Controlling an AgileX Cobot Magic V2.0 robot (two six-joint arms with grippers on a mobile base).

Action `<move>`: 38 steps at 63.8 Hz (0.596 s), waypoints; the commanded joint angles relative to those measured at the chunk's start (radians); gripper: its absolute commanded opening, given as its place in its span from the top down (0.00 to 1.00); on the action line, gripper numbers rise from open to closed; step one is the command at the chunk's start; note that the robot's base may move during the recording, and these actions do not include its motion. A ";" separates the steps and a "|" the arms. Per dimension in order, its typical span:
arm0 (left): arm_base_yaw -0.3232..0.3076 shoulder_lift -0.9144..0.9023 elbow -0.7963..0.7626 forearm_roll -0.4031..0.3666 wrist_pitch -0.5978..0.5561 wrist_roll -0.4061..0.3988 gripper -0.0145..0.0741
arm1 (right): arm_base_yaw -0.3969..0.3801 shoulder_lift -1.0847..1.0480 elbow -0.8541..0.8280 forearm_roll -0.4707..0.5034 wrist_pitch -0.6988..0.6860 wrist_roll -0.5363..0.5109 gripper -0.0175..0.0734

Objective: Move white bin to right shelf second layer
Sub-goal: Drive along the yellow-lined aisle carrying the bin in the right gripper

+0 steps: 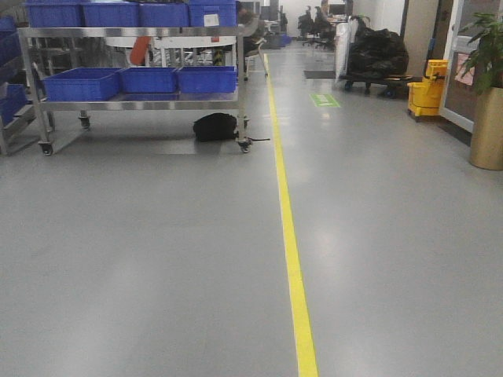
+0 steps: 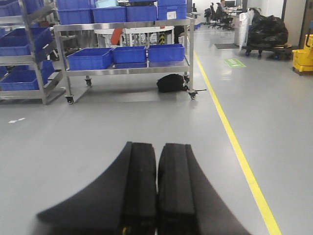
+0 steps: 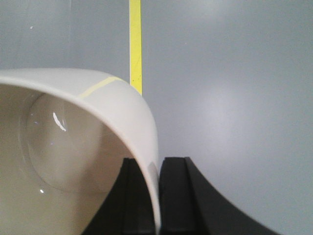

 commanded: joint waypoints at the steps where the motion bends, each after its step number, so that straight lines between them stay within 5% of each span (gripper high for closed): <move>1: -0.004 -0.013 0.037 -0.006 -0.084 -0.003 0.74 | 0.001 0.001 -0.027 0.003 -0.057 -0.006 0.74; 38: -0.004 -0.013 0.037 -0.006 -0.084 -0.003 0.74 | 0.001 0.001 -0.027 0.003 -0.057 -0.006 0.74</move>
